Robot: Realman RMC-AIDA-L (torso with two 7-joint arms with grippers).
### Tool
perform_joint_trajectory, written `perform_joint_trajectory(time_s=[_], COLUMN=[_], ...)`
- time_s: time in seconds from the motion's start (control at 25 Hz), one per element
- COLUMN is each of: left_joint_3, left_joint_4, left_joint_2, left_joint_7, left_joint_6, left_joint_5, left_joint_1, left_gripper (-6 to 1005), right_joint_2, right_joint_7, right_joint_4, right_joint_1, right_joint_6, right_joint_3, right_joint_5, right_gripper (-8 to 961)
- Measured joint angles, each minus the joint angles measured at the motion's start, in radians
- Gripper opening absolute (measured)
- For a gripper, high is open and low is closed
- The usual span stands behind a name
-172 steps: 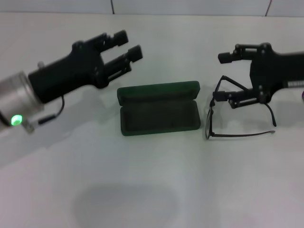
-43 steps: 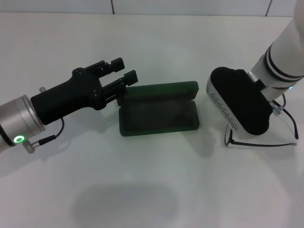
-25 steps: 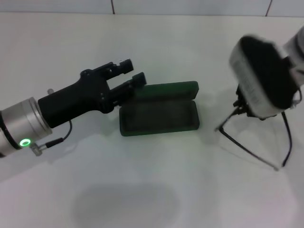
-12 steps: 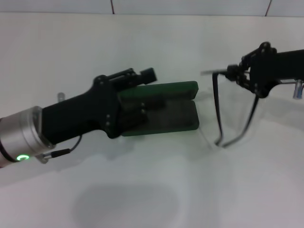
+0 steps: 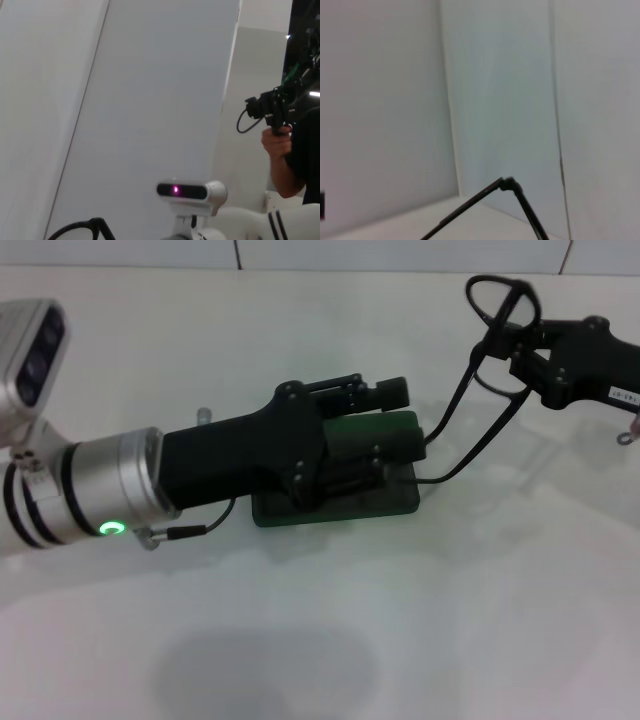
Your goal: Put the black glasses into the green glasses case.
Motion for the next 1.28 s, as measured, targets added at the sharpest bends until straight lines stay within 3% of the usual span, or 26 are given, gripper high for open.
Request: perform_joint_trajectory(time_s=[0.2,0.32,0.72,1.28], left_joint_3=[0.001,0.001,0.001,0.007], left_joint_4=[0.001,-0.002,0.000,0.006], left_joint_2=[-0.003,-0.003,-0.001,-0.005], left_joint_7=[-0.060,-0.123,-0.338,-0.425], left_joint_6=[-0.020,-0.057,-0.109,-0.156], left_joint_5=[0.000,0.000,0.031,0.105], left_joint_1=[-0.043,-0.081,-0.193,-0.238], left_gripper=[562,562,562,561], right_joint_2=[-0.011,-0.021,-0.019,-0.014], right_joint_7=[0.008,0.032,0.058,0.053], right_joint_4=[0.246,0.314,0.311,0.252], right_joint_1=[0.077,0.098,0.107,0.108], right_joint_6=[-0.109,-0.135,-0.175,-0.232], right_joint_3=[0.108,0.113,0.103,0.052], right_joint_5=[0.014,0.015,-0.055,-0.056], right_gripper=[113,113,112,112])
